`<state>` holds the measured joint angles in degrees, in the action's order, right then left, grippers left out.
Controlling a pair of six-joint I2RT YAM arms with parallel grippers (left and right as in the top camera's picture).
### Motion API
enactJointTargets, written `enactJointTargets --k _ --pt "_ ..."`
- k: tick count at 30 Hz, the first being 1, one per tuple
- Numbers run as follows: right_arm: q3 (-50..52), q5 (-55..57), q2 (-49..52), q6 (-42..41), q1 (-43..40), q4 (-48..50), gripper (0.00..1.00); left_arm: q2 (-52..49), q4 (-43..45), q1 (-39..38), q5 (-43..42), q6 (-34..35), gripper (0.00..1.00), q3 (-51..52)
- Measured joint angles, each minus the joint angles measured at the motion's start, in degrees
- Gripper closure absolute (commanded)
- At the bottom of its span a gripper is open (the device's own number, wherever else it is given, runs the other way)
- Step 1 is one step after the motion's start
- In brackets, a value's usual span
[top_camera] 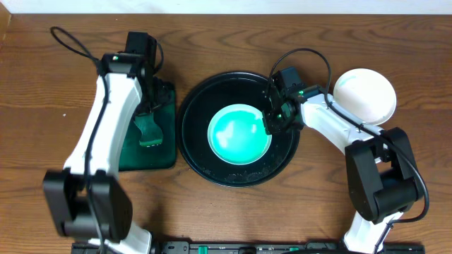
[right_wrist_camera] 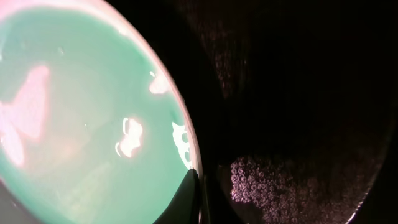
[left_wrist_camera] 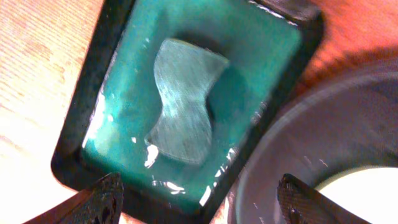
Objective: Clean dirty plates on tray and stack at the side
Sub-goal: 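Drag the green plate toward the tray edge with the right gripper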
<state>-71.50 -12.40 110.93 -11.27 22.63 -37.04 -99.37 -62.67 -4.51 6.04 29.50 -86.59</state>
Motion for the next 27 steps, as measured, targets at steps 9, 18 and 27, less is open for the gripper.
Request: enactJointTargets --k 9,18,27 --pt "0.00 1.99 -7.76 3.26 0.00 0.92 0.86 3.04 -2.62 -0.96 -5.53 0.00 0.19 0.00" --pt "0.00 3.17 -10.47 -3.50 0.00 -0.39 0.58 3.04 -2.91 -0.96 -6.45 0.00 0.19 0.00" --pt "0.02 -2.27 -0.04 -5.92 0.00 4.83 0.64 3.04 -3.61 -0.96 -7.04 0.02 0.19 0.00"
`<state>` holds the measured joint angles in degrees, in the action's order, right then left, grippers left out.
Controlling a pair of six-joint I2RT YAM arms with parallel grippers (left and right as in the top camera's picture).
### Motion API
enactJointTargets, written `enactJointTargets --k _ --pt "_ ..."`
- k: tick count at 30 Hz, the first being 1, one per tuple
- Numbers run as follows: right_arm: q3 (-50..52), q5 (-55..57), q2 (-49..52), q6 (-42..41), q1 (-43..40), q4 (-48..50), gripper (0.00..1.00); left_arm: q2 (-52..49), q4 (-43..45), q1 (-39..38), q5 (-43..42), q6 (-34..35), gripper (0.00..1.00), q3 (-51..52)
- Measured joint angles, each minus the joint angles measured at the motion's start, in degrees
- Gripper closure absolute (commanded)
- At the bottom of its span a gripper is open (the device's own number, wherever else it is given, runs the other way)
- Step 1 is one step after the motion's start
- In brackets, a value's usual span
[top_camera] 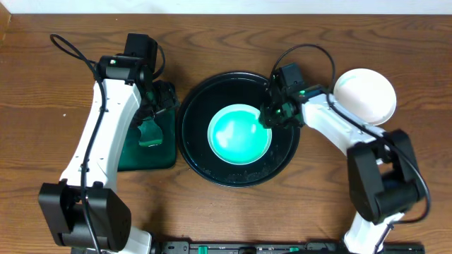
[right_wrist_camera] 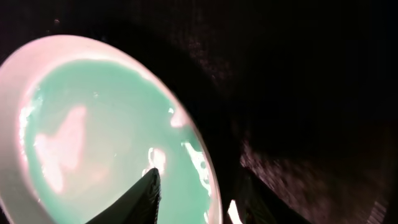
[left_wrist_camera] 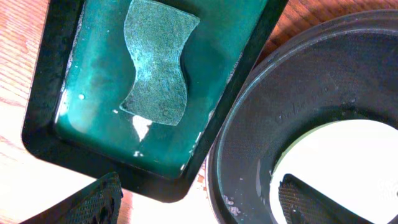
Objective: Clean dirty plates on tray and stack at the side
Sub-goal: 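Drag the green plate toward the tray edge with the right gripper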
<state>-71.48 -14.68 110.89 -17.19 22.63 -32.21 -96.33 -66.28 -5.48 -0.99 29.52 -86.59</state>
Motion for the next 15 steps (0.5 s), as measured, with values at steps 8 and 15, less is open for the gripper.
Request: enactJointTargets --k 8,15 --pt "0.00 -2.08 2.73 -1.46 0.00 4.04 0.76 0.00 -0.24 0.00 -0.17 0.00 0.18 0.00" --pt "-0.17 -1.97 4.09 -1.77 -0.70 4.57 0.99 0.00 -1.05 0.00 -0.17 -0.02 0.18 0.00"
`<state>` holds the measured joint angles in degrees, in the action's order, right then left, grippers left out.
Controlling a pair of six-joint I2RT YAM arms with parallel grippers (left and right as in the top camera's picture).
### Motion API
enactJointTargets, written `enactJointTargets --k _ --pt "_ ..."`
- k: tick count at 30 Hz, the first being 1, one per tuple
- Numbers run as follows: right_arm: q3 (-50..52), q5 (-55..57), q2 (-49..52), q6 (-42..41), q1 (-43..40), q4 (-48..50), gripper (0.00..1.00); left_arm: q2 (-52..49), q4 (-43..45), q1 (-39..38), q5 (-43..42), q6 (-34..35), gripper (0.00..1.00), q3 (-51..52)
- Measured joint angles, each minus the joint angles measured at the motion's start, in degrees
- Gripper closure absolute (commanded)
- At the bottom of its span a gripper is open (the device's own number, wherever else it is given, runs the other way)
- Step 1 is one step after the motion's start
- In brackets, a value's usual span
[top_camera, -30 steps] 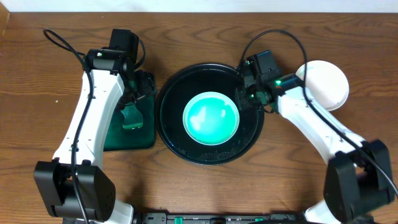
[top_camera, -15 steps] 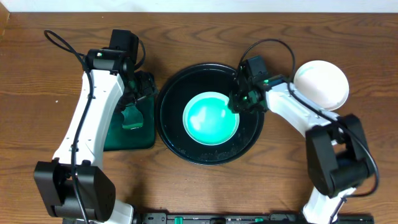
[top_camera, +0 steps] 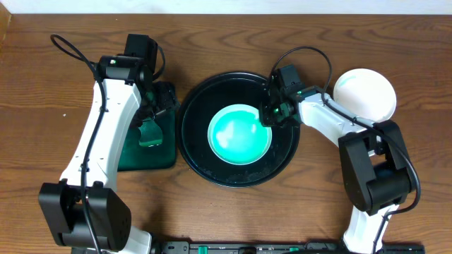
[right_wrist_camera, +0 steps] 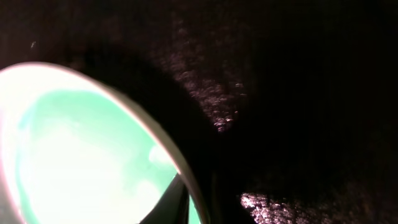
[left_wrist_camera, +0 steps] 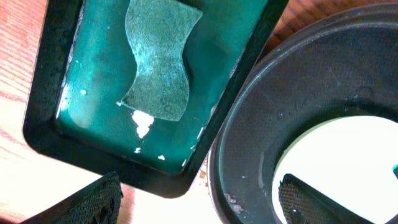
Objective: Clean dirty plates on tray and stack at the side
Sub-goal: 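Drag the green plate toward the tray edge with the right gripper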
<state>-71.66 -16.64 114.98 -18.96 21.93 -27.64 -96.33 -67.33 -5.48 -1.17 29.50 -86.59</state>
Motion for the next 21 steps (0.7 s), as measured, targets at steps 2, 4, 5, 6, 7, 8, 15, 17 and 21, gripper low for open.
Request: enactJointTargets --k 2,4,5,6,7,8,15,17,21 --pt "-0.17 -0.50 0.22 0.50 -0.17 -0.11 0.99 0.00 -0.35 0.00 0.00 0.02 0.18 0.00" --pt "-0.33 -2.12 0.74 0.48 0.04 0.09 0.99 0.00 -0.50 0.00 0.00 0.00 0.18 0.00" --pt "-0.50 -2.10 0.81 0.48 0.17 0.13 0.98 0.00 -0.61 0.00 0.02 0.02 0.18 0.00" --pt "-0.50 -2.21 0.83 0.52 0.17 0.22 0.99 0.00 -0.66 0.00 0.00 0.02 0.18 0.00" --pt "-0.50 -2.27 0.85 0.57 0.15 0.31 0.98 0.00 -0.70 0.00 0.00 0.02 0.18 0.00" --pt "-0.50 -2.23 0.85 0.81 0.15 0.48 0.98 0.00 -0.79 0.00 0.00 0.00 0.18 0.00" --pt "-0.48 -0.59 0.22 3.17 0.50 0.79 0.98 0.00 -0.83 0.00 0.00 0.00 0.18 0.00" --pt "-0.24 1.57 -0.61 4.20 1.18 0.63 0.99 0.00 -0.83 0.00 0.00 0.02 0.18 0.00" --pt "0.28 7.52 -4.04 6.60 3.08 -0.17 0.98 0.00 -0.83 0.02 0.00 0.00 0.18 0.00"
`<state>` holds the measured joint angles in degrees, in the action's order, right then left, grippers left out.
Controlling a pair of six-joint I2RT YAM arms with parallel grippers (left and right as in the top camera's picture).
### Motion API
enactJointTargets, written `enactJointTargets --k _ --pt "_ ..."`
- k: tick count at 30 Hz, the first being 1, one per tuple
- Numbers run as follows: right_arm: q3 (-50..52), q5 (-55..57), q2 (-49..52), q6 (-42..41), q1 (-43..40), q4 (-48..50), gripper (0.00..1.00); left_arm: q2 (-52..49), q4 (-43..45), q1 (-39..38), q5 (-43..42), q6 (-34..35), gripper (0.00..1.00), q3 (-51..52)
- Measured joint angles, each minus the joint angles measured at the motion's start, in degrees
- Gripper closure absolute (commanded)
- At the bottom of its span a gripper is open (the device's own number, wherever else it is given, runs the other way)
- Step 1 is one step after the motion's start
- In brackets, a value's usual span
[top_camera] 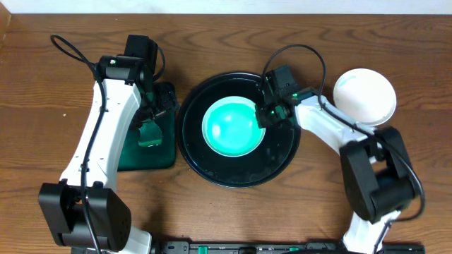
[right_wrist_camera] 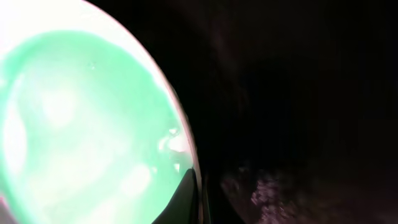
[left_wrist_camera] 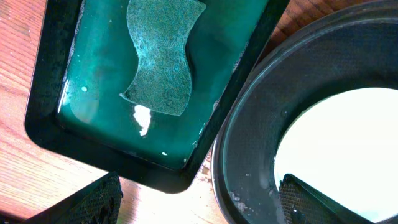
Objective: Clean dirty plates on tray and stack at the side
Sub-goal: 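Drag the green plate toward the tray edge with the right gripper, then lift and tilt the green plate upright with the right gripper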
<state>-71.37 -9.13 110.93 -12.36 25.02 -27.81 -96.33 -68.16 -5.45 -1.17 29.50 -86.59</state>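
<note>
A plate (top_camera: 232,127) smeared with green liquid lies in the round black tray (top_camera: 282,159), toward its upper left. My right gripper (top_camera: 266,113) is shut on the plate's right rim; in the right wrist view its fingers (right_wrist_camera: 189,190) pinch the rim of the green plate (right_wrist_camera: 81,112). A green sponge (left_wrist_camera: 163,59) lies soaking in the black basin (left_wrist_camera: 56,81) of green water. My left gripper (left_wrist_camera: 199,202) hangs open above the gap between basin and tray, holding nothing. A clean white plate (top_camera: 364,95) sits on the table at the right.
The basin (top_camera: 134,159) stands left of the tray, almost touching it. Cables loop behind both arms at the back of the wooden table (top_camera: 42,127). A black rail runs along the front edge.
The green plate has shifted up and to the left inside the tray, with my right gripper still shut on its rim. The left arm has not moved.
My right gripper was shut on the plate's right rim while the left hung low over the sponge. Then the right stood open astride the rim and the left had moved toward the tray's edge. The right shut on the rim again, and the plate now sits further left.
</note>
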Motion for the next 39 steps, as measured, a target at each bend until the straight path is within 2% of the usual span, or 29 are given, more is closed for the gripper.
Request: enactJointTargets --k 8,20,30,39 --pt "0.00 13.64 -8.55 4.46 4.44 -0.22 0.99 0.00 -0.02 -0.02 0.00 0.02 0.18 0.00" --pt "0.00 23.17 -14.91 11.06 5.79 -0.50 0.99 0.00 -0.39 -0.02 0.00 0.02 0.18 0.00" --pt "0.00 29.22 -20.39 22.53 8.70 -1.53 0.99 0.00 -0.39 -0.02 0.00 0.02 0.18 0.00" --pt "0.00 45.13 -20.79 35.26 15.58 -1.51 0.99 0.00 -0.39 -0.02 0.00 0.02 0.18 0.00"
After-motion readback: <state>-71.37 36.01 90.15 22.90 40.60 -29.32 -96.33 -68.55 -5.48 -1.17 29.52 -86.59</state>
